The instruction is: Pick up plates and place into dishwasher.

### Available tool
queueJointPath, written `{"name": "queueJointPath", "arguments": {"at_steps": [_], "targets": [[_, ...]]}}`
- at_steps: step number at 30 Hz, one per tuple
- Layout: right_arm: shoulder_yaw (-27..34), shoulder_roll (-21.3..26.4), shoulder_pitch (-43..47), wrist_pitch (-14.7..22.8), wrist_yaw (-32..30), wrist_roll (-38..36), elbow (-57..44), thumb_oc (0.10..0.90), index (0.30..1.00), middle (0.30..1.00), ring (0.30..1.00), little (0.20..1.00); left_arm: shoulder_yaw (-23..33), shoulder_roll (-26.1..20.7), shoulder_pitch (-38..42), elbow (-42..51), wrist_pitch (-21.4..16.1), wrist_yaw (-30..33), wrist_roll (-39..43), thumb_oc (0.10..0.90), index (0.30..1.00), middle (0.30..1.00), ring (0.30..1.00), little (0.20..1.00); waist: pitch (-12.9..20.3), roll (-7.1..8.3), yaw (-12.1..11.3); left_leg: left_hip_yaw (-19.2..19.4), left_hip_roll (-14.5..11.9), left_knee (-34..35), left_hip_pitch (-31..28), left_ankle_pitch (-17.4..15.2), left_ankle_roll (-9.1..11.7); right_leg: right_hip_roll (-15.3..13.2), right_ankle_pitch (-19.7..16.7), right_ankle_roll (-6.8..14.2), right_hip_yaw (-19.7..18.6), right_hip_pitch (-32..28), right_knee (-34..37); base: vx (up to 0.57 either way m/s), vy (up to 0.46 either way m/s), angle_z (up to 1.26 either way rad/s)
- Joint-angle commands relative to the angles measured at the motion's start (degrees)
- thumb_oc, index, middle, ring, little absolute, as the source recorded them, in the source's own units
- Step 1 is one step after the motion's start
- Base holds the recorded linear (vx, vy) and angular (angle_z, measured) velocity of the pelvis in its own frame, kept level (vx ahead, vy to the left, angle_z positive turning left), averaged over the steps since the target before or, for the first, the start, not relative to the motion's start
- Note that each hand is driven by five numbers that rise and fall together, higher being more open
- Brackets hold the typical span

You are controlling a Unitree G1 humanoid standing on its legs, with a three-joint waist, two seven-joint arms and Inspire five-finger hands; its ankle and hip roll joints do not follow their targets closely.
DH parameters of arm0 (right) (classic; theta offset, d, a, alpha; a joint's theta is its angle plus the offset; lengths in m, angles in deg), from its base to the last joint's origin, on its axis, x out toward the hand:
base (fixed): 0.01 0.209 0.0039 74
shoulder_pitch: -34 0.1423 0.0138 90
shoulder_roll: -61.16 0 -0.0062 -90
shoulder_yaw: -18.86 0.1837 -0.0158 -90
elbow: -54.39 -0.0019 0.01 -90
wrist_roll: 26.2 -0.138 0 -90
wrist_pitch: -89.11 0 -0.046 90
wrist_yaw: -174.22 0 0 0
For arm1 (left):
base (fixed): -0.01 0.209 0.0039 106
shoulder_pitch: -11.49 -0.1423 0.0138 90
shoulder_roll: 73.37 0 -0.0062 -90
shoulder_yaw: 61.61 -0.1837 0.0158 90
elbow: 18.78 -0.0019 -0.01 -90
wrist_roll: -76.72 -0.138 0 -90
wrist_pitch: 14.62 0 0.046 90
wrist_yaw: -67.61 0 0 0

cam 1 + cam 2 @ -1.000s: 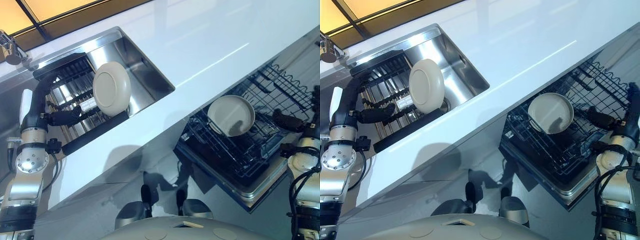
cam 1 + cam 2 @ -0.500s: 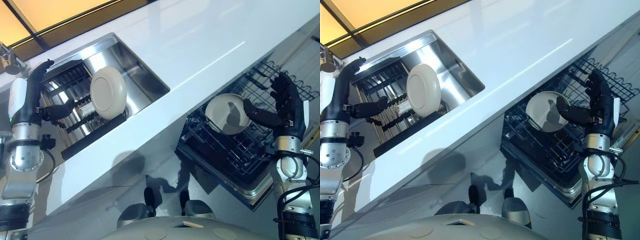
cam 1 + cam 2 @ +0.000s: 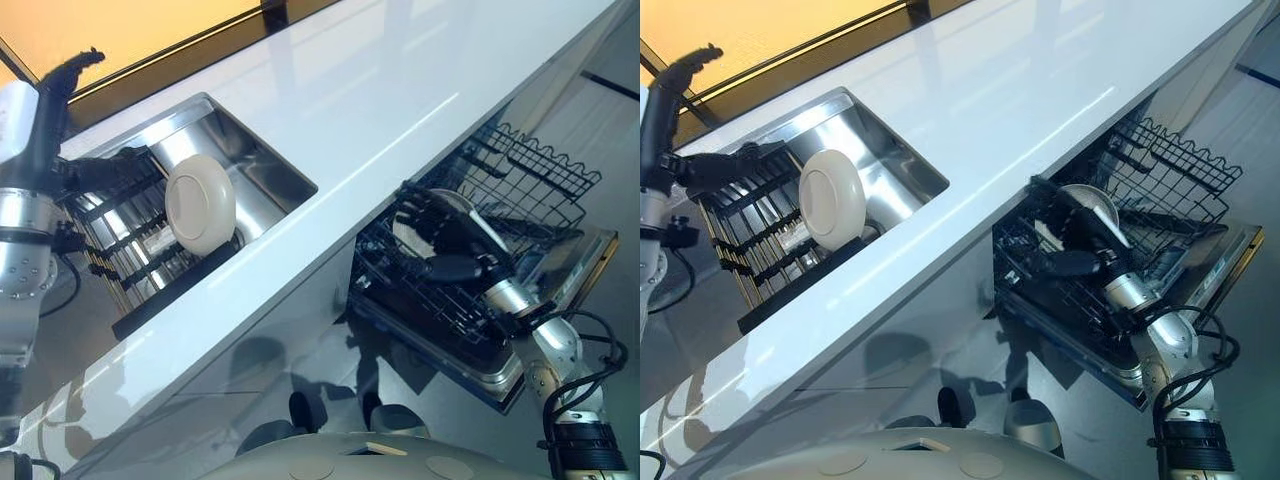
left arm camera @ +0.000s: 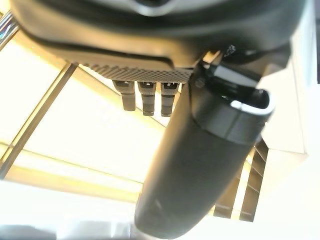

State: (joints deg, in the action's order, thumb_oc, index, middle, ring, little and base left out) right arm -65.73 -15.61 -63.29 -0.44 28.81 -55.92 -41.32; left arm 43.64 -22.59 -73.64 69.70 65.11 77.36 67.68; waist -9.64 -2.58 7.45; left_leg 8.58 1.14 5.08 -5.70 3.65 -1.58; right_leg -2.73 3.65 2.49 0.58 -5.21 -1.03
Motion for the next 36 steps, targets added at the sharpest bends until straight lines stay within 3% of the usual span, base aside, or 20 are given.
{"name": "queueJointPath", "arguments": {"at_steps": [1, 8, 15, 20, 27, 36], "targets": [[1.08, 4.58, 3.43, 1.66, 5.12, -2.83, -4.01, 0.8, 0.9, 0.9, 0.9, 0.9, -0.9, -7.23, 8.64, -4.08, -2.44, 2.99, 0.91, 0.8, 0.9, 0.9, 0.9, 0.9, 5.1, -0.31, 0.98, 0.36, 3.71, -1.16, -1.08, -7.91, -0.9, 2.03, -0.05, 5.16, 0.46, 6.01, -4.74, 0.0, 0.0, 0.0], [-0.46, 5.94, 4.07, -0.18, 7.69, -3.35, -3.29, 0.8, 0.9, 0.9, 0.9, 0.9, -6.83, -10.66, 14.28, -7.42, -2.69, -0.64, -3.1, 0.8, 0.9, 0.9, 0.9, 0.9, 4.79, -0.52, 1.69, 0.47, 3.66, -1.12, -1.21, -7.92, -1.01, 2.16, -0.41, 5.3, -0.02, 6.27, -4.91, -0.01, -0.01, -0.04], [-2.35, 7.48, 4.09, -4.25, 10.68, -1.7, -2.5, 0.8, 0.9, 0.9, 0.9, 0.9, -14.56, -15.57, 21.31, -7.0, -3.64, -9.97, -6.09, 0.8, 0.9, 0.9, 0.9, 0.9, 4.41, -1.06, 2.21, 0.35, 3.76, -1.26, -0.96, -7.82, -1.06, 2.39, -0.81, 5.56, -0.76, 6.59, -4.92, 0.0, -0.005, -0.06], [-5.44, 8.73, 4.31, -5.97, 11.07, 0.62, -0.64, 0.8, 0.9, 0.9, 0.9, 0.9, -22.84, -18.57, 29.46, -6.14, -4.83, -15.09, -6.2, 0.8, 0.9, 0.9, 0.9, 0.9, 4.14, -1.43, 2.5, 0.25, 3.81, -1.0, -1.08, -7.53, -1.11, 2.49, -1.19, 5.6, -0.85, 6.45, -4.66, 0.0, 0.0, 0.0], [-9.95, 10.17, 5.84, -7.16, 10.87, 1.75, -0.33, 0.8, 0.9, 0.9, 0.9, 0.9, -35.35, -19.05, 38.56, -3.58, -6.96, -23.04, -16.68, 0.8, 0.9, 0.9, 0.9, 0.9, 3.32, -1.52, 2.52, -0.34, 4.06, -1.08, -1.08, -7.39, -1.26, 2.66, -0.97, 5.36, -0.81, 6.15, -4.48, 0.02, -0.014, -0.01], [-12.61, 10.17, 7.03, -8.97, 6.99, 0.51, -1.13, 0.8, 0.9, 0.9, 0.9, 0.9, -42.68, -19.73, 41.49, -1.71, -3.66, -43.21, -24.94, 0.8, 0.9, 0.9, 0.9, 0.9, 2.42, -2.17, 2.41, -1.08, 4.58, -1.52, -1.03, -7.4, -1.41, 2.93, -0.73, 5.05, -0.58, 5.48, -3.89, 0.03, -0.018, -0.01]]}}
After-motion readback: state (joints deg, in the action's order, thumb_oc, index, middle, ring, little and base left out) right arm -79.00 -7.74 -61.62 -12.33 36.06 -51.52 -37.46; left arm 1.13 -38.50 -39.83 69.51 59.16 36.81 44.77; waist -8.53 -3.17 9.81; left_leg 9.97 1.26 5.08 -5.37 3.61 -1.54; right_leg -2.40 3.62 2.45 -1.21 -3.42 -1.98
